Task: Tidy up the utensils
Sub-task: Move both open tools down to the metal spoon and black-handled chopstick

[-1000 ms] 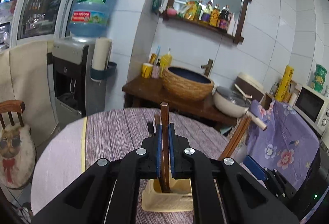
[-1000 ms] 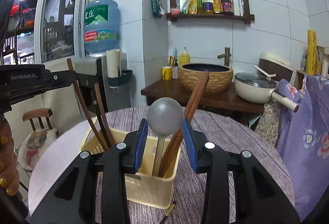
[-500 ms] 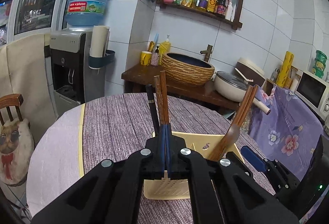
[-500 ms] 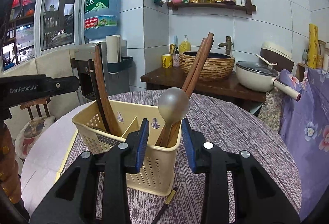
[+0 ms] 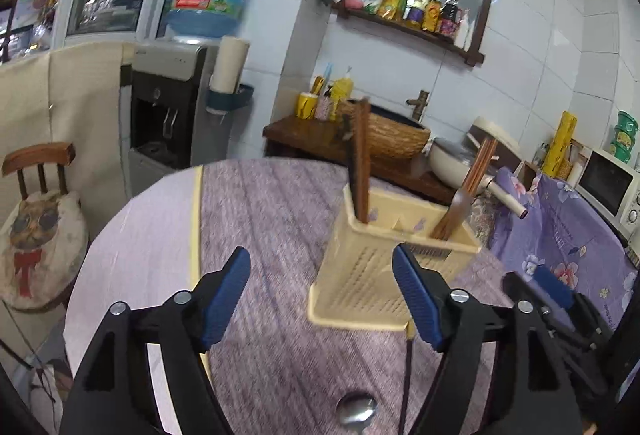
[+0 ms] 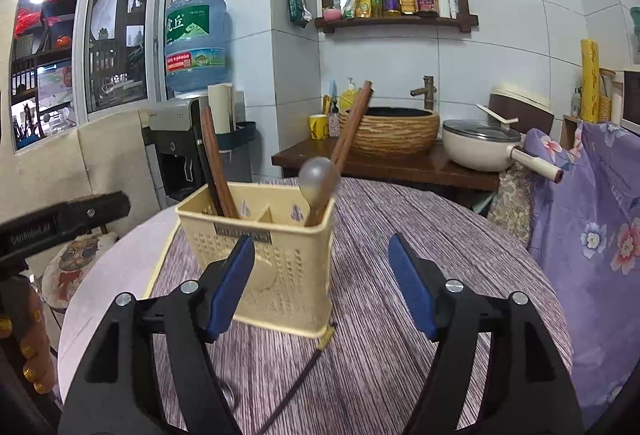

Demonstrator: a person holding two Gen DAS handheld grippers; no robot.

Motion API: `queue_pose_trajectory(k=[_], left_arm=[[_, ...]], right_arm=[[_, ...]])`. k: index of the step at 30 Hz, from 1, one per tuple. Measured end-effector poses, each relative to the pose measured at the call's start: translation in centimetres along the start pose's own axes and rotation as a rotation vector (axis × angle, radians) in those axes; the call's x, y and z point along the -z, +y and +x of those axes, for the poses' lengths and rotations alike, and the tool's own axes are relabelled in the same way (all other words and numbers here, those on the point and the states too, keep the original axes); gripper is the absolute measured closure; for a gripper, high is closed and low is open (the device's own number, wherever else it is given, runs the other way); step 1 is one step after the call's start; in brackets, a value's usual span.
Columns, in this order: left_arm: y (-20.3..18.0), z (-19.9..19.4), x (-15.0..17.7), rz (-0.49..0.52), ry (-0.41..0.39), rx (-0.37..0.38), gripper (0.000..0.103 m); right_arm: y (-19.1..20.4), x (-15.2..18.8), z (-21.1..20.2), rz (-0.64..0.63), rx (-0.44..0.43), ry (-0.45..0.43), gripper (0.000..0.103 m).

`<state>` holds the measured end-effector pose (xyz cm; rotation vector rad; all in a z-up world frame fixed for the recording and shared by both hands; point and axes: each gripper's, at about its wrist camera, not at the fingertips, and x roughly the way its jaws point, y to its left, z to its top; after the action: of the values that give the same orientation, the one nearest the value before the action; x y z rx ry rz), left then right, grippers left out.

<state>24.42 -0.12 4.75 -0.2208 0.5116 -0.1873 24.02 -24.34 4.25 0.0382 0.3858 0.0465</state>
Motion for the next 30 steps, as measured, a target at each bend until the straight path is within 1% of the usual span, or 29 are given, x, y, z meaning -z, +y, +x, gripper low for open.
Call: queue_pose_trajectory(k=[2,4,8,11,13,16,20,25,30], left_arm=[[0.8,0.2,1.5,-0.011,0.041,-0.029,0.028],[1.4,0.4,3.0,-0.02,0.088,-0.041,0.028],[1.6,1.5,6.1,-0.024,0.197,-0.032,0.028],[0.8,1.6,7.5,0.006,0.232,-0.026,0.028],[-0.1,1.8,8.3,0.032,0.241,-0.035,0.028],[-1.6,2.5,9.4,0.092,0.276,-0.034,0.029],[-3.3,3.1,10.5,0.156,0.293,-0.047,0.029],[-4.3,4.3,11.3,0.172,0.327,-0.077,0.029],[-5.0,5.6,11.7,0.181,0.371,-0.106,0.035]], right_arm=[[-0.5,1.0,-0.2,0.007,0.017,0.045,0.031],[-1.1,2.4,-0.1,0.023,0.037,0.097,0.031],[-2.2,4.9,0.5,0.05,0.064,0.181,0.031],[-2.9,6.4,1.0,0.073,0.072,0.228,0.031],[-3.1,6.9,1.1,0.08,0.081,0.239,0.031],[-3.2,7.5,1.0,0.084,0.077,0.251,0.031],[-3.2,7.6,0.8,0.088,0.075,0.252,0.031],[-3.7,7.8,0.8,0.102,0.07,0.26,0.031],[-3.9,8.0,0.7,0.118,0.063,0.266,0.031]])
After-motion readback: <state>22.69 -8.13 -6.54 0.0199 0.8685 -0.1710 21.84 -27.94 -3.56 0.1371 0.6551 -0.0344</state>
